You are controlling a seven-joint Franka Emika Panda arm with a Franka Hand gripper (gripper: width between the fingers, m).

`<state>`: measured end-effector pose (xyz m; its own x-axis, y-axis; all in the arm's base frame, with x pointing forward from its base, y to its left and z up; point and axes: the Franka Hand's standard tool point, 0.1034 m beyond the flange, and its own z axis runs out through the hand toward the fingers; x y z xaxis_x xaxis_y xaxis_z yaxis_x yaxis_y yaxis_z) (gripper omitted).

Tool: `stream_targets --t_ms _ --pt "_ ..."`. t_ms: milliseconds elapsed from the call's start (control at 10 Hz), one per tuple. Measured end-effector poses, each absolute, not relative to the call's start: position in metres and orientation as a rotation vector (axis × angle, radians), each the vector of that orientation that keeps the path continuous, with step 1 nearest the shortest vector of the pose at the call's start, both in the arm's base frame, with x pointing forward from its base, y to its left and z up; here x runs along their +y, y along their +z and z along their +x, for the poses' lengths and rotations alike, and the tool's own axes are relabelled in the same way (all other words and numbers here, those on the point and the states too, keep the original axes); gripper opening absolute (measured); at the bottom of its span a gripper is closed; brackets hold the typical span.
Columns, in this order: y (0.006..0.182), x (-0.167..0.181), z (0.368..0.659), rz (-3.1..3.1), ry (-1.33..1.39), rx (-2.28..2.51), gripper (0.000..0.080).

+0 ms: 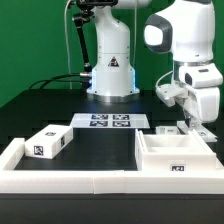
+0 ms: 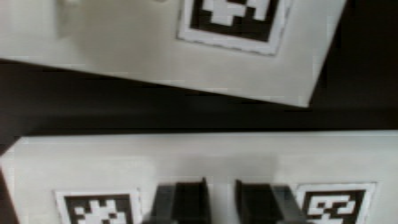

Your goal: Assemble cabinet

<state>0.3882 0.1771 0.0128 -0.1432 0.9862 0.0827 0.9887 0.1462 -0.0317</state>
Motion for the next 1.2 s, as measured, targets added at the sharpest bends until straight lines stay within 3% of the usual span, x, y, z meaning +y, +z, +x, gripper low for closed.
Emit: stream_targets --t_ms 300,800,1200 --pt "0.015 0.175 0.389 -2.024 -0.038 -2.296 0.0067" --pt "0.066 0.124 0.413 -2.171 0.028 -2.258 0.0067" --pt "0.066 0.105 0.419 -2.205 0.026 -2.224 0.0068"
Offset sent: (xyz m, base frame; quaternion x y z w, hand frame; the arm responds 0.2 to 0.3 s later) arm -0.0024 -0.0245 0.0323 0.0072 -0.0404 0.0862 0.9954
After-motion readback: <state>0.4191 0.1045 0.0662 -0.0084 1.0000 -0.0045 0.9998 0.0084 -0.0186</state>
